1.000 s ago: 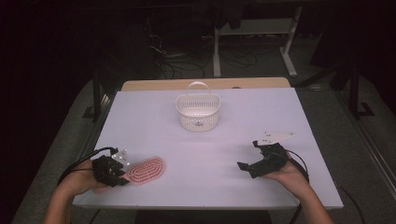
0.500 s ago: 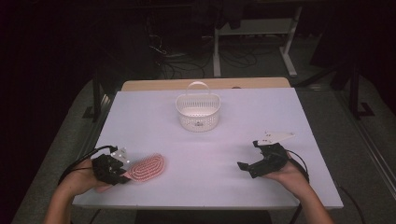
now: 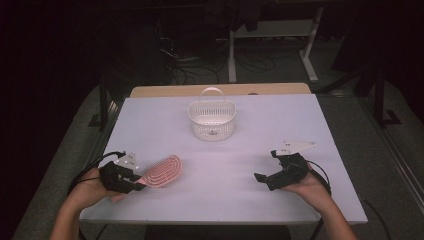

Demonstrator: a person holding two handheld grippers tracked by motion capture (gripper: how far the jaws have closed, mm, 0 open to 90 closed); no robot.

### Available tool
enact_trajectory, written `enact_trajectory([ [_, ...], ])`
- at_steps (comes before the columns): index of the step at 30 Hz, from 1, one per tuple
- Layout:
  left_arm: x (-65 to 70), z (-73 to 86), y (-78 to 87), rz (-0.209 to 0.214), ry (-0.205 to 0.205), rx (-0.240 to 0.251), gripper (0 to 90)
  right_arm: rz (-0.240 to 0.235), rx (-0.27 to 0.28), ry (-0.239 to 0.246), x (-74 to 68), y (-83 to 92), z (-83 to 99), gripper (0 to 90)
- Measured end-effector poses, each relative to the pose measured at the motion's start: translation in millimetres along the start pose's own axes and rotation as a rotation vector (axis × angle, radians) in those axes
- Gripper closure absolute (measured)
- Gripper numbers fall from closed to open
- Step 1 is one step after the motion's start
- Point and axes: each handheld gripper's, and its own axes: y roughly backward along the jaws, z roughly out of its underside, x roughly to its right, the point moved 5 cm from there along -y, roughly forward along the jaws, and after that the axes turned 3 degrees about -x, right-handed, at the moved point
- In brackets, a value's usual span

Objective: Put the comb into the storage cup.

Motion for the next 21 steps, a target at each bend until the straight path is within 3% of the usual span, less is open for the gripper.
enact_trajectory([
  [9,5.4,-18.5,-7.0,-0.02,0.002,0.054,70.6,-0.001,0.004,-0.003,0.3,0.2,-0.3,0.0],
  [10,6.9,-25.2,-8.5,-0.027,0.004,0.077,70.6,-0.001,0.005,-0.004,0.5,0.3,-0.4,0.0],
  [21,3.9,-43.6,-9.8,-0.041,0.031,0.147,70.6,-0.001,0.016,-0.013,2.3,2.1,-1.4,0.0],
])
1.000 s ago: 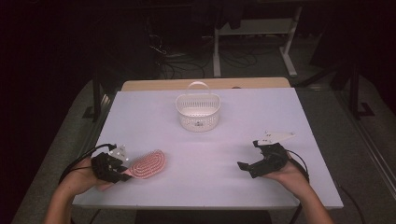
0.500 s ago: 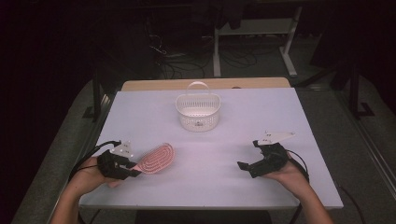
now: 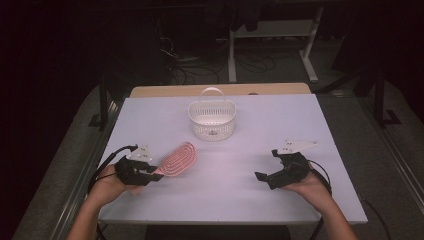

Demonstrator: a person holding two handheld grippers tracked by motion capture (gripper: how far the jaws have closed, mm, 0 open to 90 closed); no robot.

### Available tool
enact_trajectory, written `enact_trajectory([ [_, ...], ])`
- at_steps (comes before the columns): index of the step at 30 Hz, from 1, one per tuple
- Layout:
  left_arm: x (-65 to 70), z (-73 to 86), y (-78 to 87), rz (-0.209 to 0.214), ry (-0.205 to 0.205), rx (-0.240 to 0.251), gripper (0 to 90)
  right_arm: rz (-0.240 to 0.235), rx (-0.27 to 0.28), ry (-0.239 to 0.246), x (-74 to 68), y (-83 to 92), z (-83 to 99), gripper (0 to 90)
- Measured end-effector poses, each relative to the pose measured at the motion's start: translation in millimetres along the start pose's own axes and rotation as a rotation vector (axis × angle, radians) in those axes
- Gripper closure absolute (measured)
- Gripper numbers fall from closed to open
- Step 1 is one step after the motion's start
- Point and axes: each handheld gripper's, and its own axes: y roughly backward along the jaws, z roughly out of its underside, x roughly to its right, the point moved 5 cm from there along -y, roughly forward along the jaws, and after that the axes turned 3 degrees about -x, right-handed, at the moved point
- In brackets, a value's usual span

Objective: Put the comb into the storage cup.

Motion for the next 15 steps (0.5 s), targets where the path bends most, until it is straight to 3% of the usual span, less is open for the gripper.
enact_trajectory([
  [15,-3.8,-26.4,-3.7,-0.014,0.021,0.1,70.6,-0.005,0.008,-0.009,0.9,1.5,-0.6,0.0],
])
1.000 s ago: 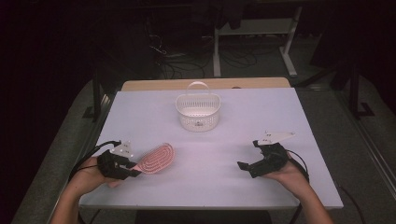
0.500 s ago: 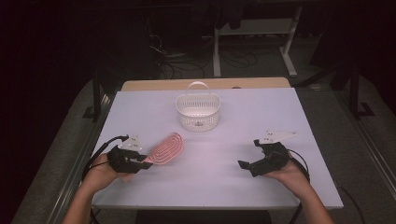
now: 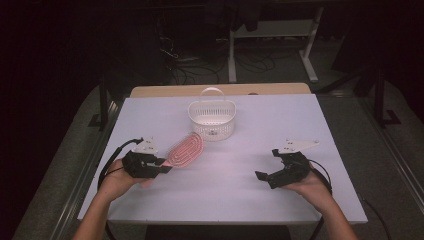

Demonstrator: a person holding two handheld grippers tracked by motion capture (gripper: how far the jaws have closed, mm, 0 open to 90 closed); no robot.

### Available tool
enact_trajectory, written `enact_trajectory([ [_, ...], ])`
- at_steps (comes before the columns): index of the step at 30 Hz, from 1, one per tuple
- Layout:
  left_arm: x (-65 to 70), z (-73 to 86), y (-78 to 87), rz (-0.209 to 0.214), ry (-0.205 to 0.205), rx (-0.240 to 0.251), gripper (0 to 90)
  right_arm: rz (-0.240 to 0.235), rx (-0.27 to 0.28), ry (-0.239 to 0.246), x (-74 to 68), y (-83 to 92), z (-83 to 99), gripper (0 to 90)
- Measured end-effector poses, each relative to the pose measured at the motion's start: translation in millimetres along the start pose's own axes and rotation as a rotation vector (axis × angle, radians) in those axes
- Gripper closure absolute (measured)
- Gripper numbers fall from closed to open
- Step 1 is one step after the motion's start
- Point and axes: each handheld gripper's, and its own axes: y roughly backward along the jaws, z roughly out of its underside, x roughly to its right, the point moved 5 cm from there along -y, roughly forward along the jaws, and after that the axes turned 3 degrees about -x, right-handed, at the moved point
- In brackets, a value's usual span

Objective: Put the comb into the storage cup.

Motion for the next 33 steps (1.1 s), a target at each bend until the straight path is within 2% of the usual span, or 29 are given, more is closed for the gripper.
enact_trajectory([
  [7,-1.9,-10.5,-1.9,-0.001,0.013,0.049,70.6,0.002,0.012,-0.008,0.9,1.7,-3.0,0.0],
  [18,-2.7,-30.3,-6.0,0.004,0.004,0.101,70.6,0.01,0.017,0.012,1.4,1.8,-14.0,0.0],
  [21,-2.7,-35.0,-8.8,0.002,0.004,0.113,70.6,0.007,0.024,-0.009,3.6,0.7,-16.3,0.0],
  [24,-2.3,-39.5,-11.8,0.002,0.005,0.125,70.6,-0.017,0.027,-0.031,4.9,-0.3,-17.9,0.0],
  [33,0.8,-51.3,-21.6,0.008,0.002,0.147,70.6,-0.025,0.052,-0.032,2.6,0.3,-29.2,0.0],
])
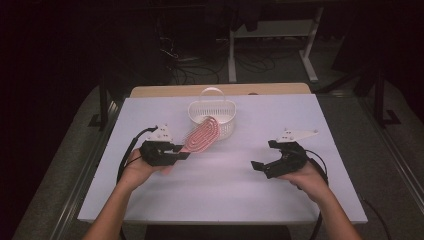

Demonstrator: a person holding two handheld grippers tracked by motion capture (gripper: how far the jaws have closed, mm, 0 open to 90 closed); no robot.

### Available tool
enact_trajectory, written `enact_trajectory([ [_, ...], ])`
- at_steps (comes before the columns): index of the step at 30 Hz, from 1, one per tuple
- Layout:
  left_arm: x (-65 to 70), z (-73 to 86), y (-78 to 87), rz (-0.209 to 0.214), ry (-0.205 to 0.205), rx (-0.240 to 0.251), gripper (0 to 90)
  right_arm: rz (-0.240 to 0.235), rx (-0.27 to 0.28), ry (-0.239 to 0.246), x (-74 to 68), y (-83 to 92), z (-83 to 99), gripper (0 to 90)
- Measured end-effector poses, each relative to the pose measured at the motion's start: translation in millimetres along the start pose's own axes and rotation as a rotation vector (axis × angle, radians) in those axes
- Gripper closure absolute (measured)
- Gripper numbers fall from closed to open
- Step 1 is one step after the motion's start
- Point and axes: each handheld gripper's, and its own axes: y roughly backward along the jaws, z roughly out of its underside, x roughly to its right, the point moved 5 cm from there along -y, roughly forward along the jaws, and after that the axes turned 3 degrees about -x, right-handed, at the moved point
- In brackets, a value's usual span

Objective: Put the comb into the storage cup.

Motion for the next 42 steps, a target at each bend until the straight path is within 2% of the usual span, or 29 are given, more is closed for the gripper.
enact_trajectory([
  [5,0.1,-4.8,-4.3,-0.003,0.006,0.013,70.6,-0.014,0.002,-0.013,0.2,-0.8,-7.0,0.0],
  [15,1.5,-16.6,-10.1,-0.01,0.016,0.048,70.7,-0.044,0.003,-0.002,-1.6,-6.3,-22.6,0.0],
  [24,4.4,-26.7,-16.2,-0.026,0.007,0.067,70.7,-0.061,0.016,0.006,-2.8,-11.6,-38.1,0.0],
  [34,6.4,-33.0,-21.8,-0.043,0.017,0.101,70.7,-0.074,0.024,0.001,-1.9,-19.3,-48.1,0.0],
  [42,8.8,-35.1,-23.7,-0.067,0.015,0.124,70.7,-0.093,0.054,-0.005,-2.5,-27.0,-64.7,0.0],
])
